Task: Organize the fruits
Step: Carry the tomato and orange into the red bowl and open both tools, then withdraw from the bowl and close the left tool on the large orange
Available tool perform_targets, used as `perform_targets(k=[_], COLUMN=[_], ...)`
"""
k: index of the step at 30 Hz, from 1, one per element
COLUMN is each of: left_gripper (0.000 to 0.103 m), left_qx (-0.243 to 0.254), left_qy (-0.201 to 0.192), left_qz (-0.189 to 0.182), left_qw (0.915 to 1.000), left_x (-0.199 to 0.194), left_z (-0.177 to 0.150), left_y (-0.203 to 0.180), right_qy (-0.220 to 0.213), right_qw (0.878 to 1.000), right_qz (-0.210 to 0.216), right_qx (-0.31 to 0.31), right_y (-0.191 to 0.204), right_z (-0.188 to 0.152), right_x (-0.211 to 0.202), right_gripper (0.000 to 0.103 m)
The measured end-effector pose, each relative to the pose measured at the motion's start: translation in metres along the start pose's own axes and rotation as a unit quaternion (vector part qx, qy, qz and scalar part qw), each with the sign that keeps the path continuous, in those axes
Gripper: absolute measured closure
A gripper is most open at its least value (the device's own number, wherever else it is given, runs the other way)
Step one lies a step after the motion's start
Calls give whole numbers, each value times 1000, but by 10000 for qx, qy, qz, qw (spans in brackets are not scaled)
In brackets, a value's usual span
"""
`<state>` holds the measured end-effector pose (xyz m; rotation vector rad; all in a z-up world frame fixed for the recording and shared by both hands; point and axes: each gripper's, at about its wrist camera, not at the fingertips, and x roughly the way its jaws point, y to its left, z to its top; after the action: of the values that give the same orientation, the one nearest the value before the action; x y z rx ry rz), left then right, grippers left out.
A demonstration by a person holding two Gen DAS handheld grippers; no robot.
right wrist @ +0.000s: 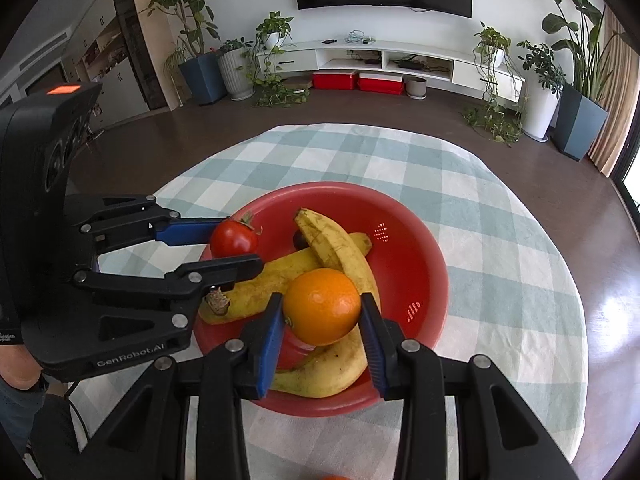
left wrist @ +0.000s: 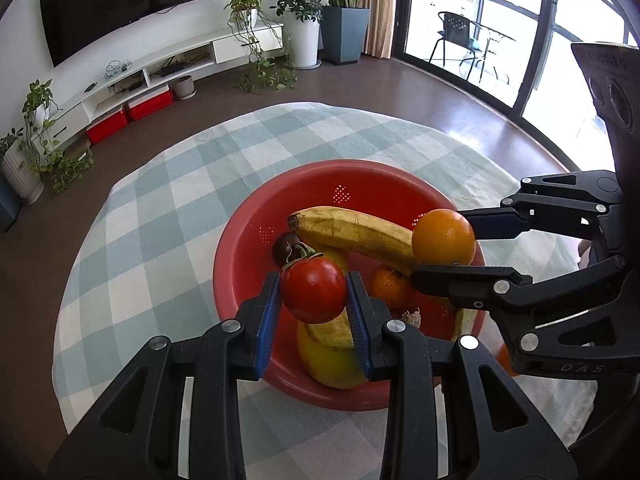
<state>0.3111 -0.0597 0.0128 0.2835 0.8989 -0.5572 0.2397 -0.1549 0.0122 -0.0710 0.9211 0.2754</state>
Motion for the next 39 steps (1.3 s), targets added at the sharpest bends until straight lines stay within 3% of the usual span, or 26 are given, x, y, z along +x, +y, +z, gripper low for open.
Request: perform_targets(k=[13,26,27,28,30,32,34,36,39], left_gripper=[73,72,71,62,48,38,22,15,13], left_qx=[-21,-188,-205,-224,-295,-389,-489,-531,-558], left_qy=[144,-38,-79,-132,-294,-435,-555,-653,-676], left_qz=[-65,49,46,56,89,56,3,-6,-68], left_qw=[9999,9998,9997,9996,9991,9983,9973,9965,9961], left_x=[18,-5,-9,-15,-27,-42,-55,-67,-82], left_z=[-6,-14,-15,-17,-23,-30,-40,-53,-75], left_y=[2,5,5,4,3,1,-2,-8,-21], right_qy=[100,-83,-140,-201,-351,-570,-766,-861,-834], right_qw=[9993,9994,9994,9992,9987,9965,9926,9889,9835], right_qz=[-351,-339,-324,-315,-221,2,236,382,532], right_qx=[-129,20,56,104,287,606,916,1147,1518], right_y=[0,-5,-6,-7,-12,-18,-25,-30,-37], right_z=[-4,-12,-14,-16,-22,-31,-44,-58,-83], right_x=[18,-2,-7,-13,-27,-44,-59,-69,-77], right_gripper=[60,58,58,56,45,23,13,7,5])
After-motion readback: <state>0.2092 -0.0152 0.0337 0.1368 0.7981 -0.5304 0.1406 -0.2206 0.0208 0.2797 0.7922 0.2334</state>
